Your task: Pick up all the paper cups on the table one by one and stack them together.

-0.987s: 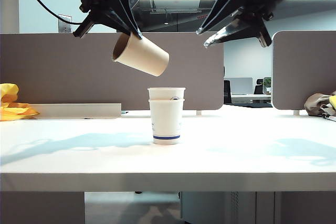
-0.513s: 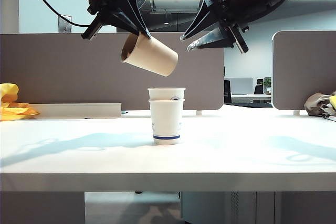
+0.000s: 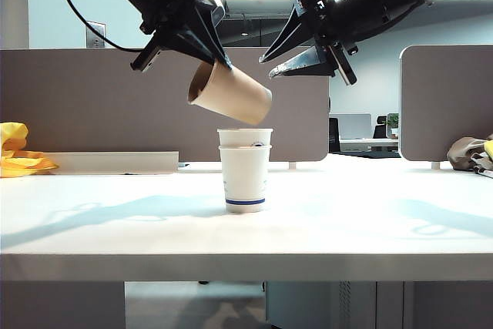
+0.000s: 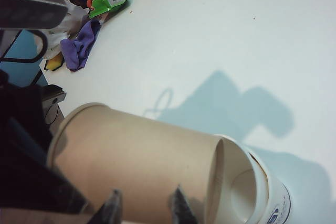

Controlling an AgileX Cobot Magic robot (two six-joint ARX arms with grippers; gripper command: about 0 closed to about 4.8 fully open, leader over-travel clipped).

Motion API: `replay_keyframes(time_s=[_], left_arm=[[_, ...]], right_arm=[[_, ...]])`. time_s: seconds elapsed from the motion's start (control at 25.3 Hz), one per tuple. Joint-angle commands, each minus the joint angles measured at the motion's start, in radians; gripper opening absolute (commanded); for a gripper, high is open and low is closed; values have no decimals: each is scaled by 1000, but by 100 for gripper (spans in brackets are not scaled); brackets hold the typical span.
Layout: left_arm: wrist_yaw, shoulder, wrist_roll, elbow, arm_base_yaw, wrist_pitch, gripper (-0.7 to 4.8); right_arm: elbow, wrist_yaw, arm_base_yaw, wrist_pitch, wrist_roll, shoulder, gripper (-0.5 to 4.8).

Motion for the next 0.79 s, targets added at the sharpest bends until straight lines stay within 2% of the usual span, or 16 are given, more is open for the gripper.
replay_keyframes(time_s=[0.04,0.2,0.79], left_arm=[[15,-6,-2,15,-1,10,-6],[27,-6,-2,19,-1,3,-6],[53,-6,-5,25,-2,43,-6]], right_arm=[[5,-9,1,17,16,19,126],[5,-45,3,55,57,42,126],[5,-49,39,82,61,79,117]])
